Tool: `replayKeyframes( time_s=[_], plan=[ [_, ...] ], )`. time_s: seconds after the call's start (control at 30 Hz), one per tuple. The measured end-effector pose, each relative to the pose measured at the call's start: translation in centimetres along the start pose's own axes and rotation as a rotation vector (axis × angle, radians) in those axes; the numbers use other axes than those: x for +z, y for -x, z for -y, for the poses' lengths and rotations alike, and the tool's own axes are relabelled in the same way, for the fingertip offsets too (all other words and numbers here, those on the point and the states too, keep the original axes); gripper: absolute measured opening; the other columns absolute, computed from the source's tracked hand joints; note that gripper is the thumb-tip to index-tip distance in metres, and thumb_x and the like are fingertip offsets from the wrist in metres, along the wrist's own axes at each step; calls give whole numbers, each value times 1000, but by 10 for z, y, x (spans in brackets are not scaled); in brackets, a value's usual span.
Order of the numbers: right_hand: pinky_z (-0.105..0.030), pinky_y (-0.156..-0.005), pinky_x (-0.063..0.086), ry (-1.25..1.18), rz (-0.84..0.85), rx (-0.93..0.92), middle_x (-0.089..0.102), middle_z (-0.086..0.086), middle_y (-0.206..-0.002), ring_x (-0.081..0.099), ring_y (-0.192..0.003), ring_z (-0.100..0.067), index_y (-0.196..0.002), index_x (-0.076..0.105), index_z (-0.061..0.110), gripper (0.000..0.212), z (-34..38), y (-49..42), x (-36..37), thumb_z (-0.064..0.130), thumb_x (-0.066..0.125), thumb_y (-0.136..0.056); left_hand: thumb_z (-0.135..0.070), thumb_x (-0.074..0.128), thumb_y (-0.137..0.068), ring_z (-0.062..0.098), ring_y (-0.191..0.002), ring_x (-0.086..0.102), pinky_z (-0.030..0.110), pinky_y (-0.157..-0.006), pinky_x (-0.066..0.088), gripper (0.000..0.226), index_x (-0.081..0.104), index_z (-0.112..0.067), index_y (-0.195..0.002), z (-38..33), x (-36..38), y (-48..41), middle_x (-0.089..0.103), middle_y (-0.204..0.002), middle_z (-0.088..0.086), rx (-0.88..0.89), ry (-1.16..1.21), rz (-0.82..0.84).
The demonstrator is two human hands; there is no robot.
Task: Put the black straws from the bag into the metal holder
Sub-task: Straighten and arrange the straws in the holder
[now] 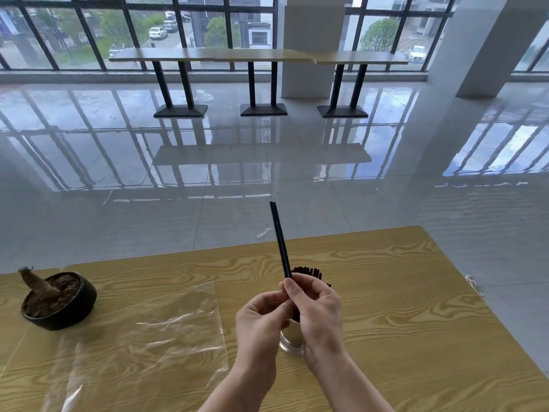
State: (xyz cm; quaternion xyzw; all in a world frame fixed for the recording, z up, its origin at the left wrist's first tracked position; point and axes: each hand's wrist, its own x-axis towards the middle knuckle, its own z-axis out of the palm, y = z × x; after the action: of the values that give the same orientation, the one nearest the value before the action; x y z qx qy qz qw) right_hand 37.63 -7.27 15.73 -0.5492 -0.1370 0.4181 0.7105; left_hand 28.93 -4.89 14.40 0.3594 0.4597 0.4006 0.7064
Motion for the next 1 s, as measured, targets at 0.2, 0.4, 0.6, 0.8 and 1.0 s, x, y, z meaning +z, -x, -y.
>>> replayKeyframes(
  time_s=[0.2,0.4,0.6,0.8,1.0],
  plan=[
    [-20,-71,58,89,49,-65,80,-7,-88,77,-85,-19,-90,80,22,15,-2,-1,-18,8,77,-84,-39,73,-83,7,-74,66,22,-67,54,21,76,-20,-91,-29,4,-21,75,-85,-1,265,-300,-4],
    [-27,-78,59,233,125,-95,80,-7,-87,77,-88,-21,-89,79,20,10,-7,-9,-35,12,80,-82,-22,74,-83,1,-68,67,10,-58,46,10,80,-17,-89,-48,16,-43,79,-83,1,358,-306,146],
    [-24,-88,56,550,137,-325,74,11,-105,69,-101,-5,-117,68,36,34,29,-26,-51,27,76,-86,-11,74,-87,2,-70,68,14,-63,50,26,78,-36,-83,-25,15,-45,77,-80,-11,485,-474,164],
    [-33,-75,58,670,249,-625,69,9,-97,67,-83,-16,-114,73,25,28,68,-32,-49,20,74,-87,-8,73,-86,14,-81,68,31,-74,55,18,78,-25,-87,-6,31,-37,74,-82,-8,534,-581,261],
    [-23,-75,56,816,191,-745,72,11,-91,69,-85,-9,-100,77,19,19,85,-35,-47,12,80,-82,-8,74,-85,12,-81,66,25,-74,52,9,78,-16,-87,-10,40,-34,73,-81,-7,587,-602,267]
  ],
)
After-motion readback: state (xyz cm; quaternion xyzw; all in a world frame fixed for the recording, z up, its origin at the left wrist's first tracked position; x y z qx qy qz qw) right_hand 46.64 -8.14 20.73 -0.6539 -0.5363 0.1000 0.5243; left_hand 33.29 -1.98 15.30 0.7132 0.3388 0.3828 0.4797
